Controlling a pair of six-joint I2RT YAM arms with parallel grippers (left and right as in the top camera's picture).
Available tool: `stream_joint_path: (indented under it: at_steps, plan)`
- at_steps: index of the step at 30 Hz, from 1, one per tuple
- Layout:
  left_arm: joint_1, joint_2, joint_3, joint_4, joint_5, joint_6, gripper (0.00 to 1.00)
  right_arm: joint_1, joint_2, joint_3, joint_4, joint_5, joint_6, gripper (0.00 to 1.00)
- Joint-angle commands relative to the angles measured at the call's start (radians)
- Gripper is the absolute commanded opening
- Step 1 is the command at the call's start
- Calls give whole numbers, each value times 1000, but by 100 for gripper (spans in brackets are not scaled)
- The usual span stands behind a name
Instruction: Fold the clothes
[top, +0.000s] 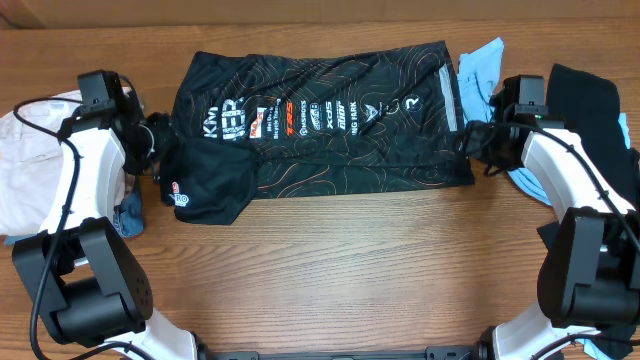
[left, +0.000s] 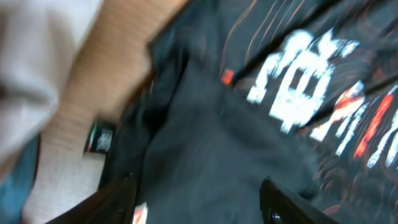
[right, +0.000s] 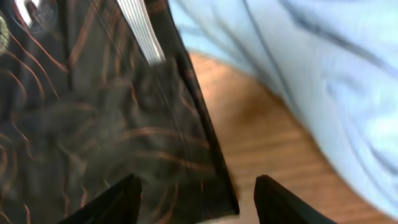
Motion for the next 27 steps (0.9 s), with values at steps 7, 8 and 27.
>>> stream_joint_path:
  at_steps: [7, 8, 27]
  plan:
    - [-10, 10, -2, -291, -36, -2, 70, -5, 4, -61, -71, -10, -5, 58]
    - [-10, 10, -12, -300, -53, -2, 70, -5, 5, -84, -51, -23, -5, 56]
    - [-15, 10, -230, -79, -51, 3, 52, -5, 5, -180, 52, -34, -5, 46]
